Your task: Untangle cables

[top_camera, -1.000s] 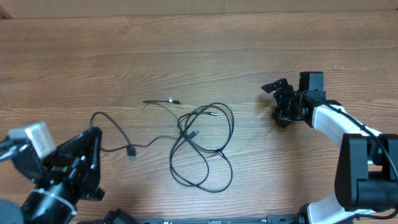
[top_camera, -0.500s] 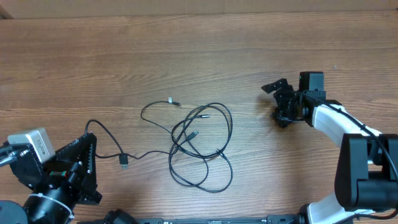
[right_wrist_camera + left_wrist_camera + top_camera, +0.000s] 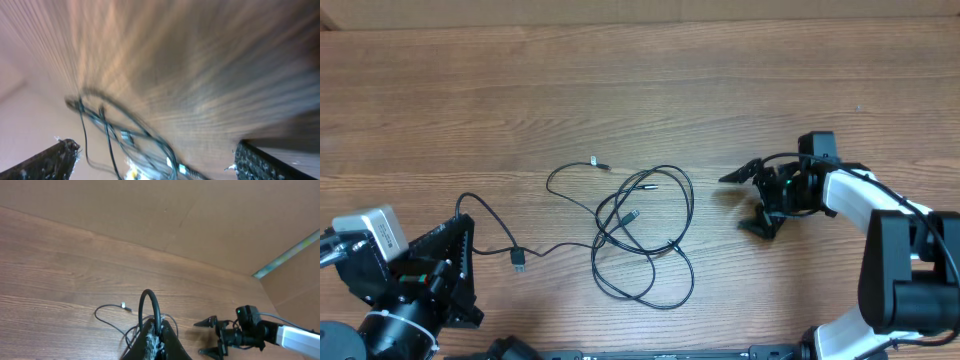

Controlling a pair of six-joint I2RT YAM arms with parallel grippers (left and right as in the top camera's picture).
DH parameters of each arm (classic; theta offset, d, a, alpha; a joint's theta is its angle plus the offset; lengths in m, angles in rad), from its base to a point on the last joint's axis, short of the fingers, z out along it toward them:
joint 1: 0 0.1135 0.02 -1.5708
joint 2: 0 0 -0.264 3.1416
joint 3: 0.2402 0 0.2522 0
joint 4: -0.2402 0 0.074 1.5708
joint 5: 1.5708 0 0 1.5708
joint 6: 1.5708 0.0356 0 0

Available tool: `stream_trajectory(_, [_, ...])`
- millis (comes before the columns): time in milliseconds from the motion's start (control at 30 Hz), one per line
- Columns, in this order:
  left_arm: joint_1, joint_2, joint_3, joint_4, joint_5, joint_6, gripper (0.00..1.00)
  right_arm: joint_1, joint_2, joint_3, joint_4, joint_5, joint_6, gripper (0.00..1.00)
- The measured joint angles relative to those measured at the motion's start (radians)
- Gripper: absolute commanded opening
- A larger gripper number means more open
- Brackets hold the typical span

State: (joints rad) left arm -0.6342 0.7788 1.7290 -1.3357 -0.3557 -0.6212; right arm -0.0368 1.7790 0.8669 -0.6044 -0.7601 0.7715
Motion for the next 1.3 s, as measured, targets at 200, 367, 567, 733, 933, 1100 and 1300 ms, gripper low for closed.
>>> stream_trajectory(200, [0.000, 0.012, 0.000, 0.000, 0.000, 0.000, 0.04, 0.000, 0.013, -0.011, -0.026, -0.060, -0.089, 1.00])
stream_trajectory(367, [0.000, 0.015, 0.000, -0.001, 0.000, -0.002, 0.04, 0.000, 0.013, -0.011, -0.029, -0.059, -0.111, 1.00])
stream_trajectory(567, [0.000, 0.016, -0.002, -0.001, 0.001, -0.005, 0.05, 0.000, 0.013, -0.011, -0.028, -0.061, -0.119, 0.97])
stream_trajectory(733, [0.000, 0.017, -0.002, -0.002, 0.005, -0.005, 0.04, 0.005, 0.030, -0.024, -0.050, -0.100, -0.188, 0.63])
stream_trajectory(933, [0.000, 0.018, -0.004, -0.003, 0.005, -0.005, 0.05, 0.109, 0.038, -0.038, -0.151, -0.156, -0.296, 0.72])
stream_trajectory(1100, [0.000, 0.018, -0.006, -0.003, 0.005, -0.005, 0.04, 0.225, 0.038, -0.038, -0.223, -0.183, -0.378, 0.75])
stream_trajectory(1300, [0.000, 0.018, -0.015, -0.001, 0.005, -0.005, 0.04, 0.344, 0.038, -0.039, -0.161, -0.349, -0.410, 0.77])
